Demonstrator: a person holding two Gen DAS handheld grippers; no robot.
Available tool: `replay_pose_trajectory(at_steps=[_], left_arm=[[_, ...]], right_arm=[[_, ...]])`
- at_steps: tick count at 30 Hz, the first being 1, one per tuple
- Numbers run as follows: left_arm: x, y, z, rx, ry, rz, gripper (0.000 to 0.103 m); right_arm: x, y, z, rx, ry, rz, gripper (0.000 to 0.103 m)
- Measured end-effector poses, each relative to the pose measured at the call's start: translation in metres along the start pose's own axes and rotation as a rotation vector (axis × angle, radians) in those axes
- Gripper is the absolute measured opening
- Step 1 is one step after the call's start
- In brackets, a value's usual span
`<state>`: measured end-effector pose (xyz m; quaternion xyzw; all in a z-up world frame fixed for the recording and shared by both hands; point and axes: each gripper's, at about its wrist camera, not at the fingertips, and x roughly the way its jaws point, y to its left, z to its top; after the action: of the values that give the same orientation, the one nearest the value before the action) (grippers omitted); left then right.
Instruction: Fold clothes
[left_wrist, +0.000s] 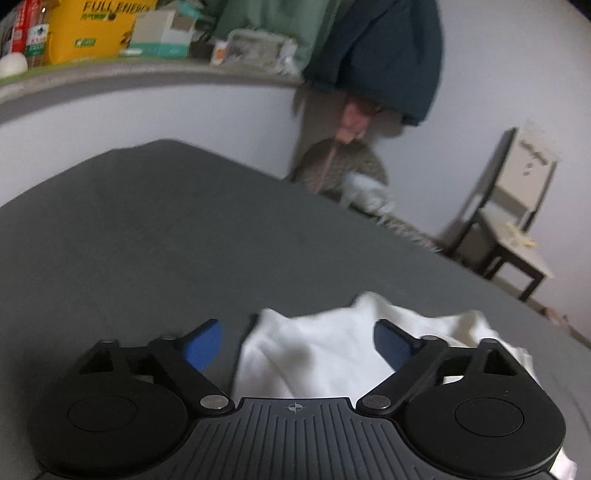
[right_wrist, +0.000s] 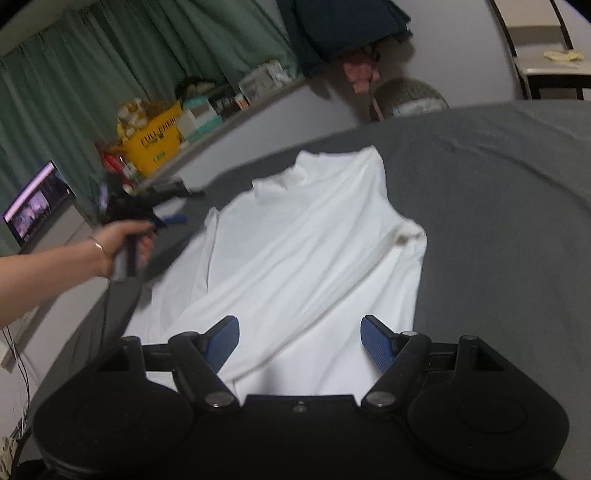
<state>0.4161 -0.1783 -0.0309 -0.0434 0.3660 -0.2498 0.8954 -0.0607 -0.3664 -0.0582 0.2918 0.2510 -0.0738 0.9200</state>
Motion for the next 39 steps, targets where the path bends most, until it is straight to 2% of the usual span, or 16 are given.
replay_pose_trajectory(at_steps=[3, 7, 8, 9, 10, 12, 14, 16, 19, 22, 23, 25, 29, 31, 34, 39], left_arm=[[0.024, 0.009, -0.003, -0.037, 0.023, 0.012, 0.065], [0.045, 0.014, -0.009, -0.074, 0.005, -0.044, 0.058], [0.049, 0.015, -0.009, -0.077, -0.002, -0.057, 0.046], [0.052, 0.014, -0.008, -0.087, 0.004, -0.073, 0.024], [0.055, 0.013, -0.008, -0.098, 0.022, -0.099, 0.014], [0.057, 0.009, -0.012, -0.091, 0.042, -0.123, 0.009], [0.055, 0.007, -0.015, -0.093, 0.032, -0.141, 0.006], [0.053, 0.01, -0.015, -0.115, 0.025, -0.154, 0.006], [0.053, 0.01, -0.012, -0.119, 0.018, -0.18, 0.005], [0.049, 0.005, -0.009, -0.082, 0.001, -0.182, 0.005], [0.045, 0.005, -0.007, -0.082, -0.012, -0.183, 0.005], [0.035, 0.005, -0.003, -0.085, -0.048, -0.196, 0.005], [-0.007, 0.004, 0.002, -0.009, -0.123, -0.249, 0.005], [-0.036, 0.007, -0.001, 0.035, -0.157, -0.283, 0.005], [-0.085, 0.013, -0.014, 0.095, -0.196, -0.335, 0.005], [-0.173, 0.034, -0.068, 0.182, -0.208, -0.396, 0.005]], right_arm=[[0.0, -0.003, 0.009, 0.002, -0.075, 0.012, 0.072], [0.009, -0.002, 0.039, -0.036, -0.151, -0.037, 0.075], [0.015, -0.002, 0.05, -0.054, -0.162, -0.078, 0.075], [0.024, -0.004, 0.063, -0.075, -0.163, -0.105, 0.076], [0.039, -0.009, 0.079, -0.102, -0.151, -0.114, 0.076], [0.078, -0.019, 0.115, -0.131, -0.119, -0.18, 0.076], [0.125, -0.038, 0.149, -0.054, -0.064, -0.175, 0.075], [0.17, -0.046, 0.172, -0.015, 0.012, -0.201, 0.067], [0.213, -0.048, 0.19, -0.036, 0.105, -0.273, 0.063], [0.228, -0.051, 0.192, 0.008, 0.121, -0.257, 0.036], [0.229, -0.051, 0.193, 0.025, 0.118, -0.23, 0.012], [0.223, -0.045, 0.189, 0.036, 0.077, -0.232, 0.01], [0.18, -0.023, 0.177, -0.059, -0.026, -0.146, 0.008], [0.144, -0.01, 0.162, -0.083, -0.088, -0.084, 0.008], [0.09, 0.007, 0.133, -0.1, -0.159, 0.009, 0.008], [0.002, 0.028, 0.059, -0.072, -0.169, 0.041, 0.008]])
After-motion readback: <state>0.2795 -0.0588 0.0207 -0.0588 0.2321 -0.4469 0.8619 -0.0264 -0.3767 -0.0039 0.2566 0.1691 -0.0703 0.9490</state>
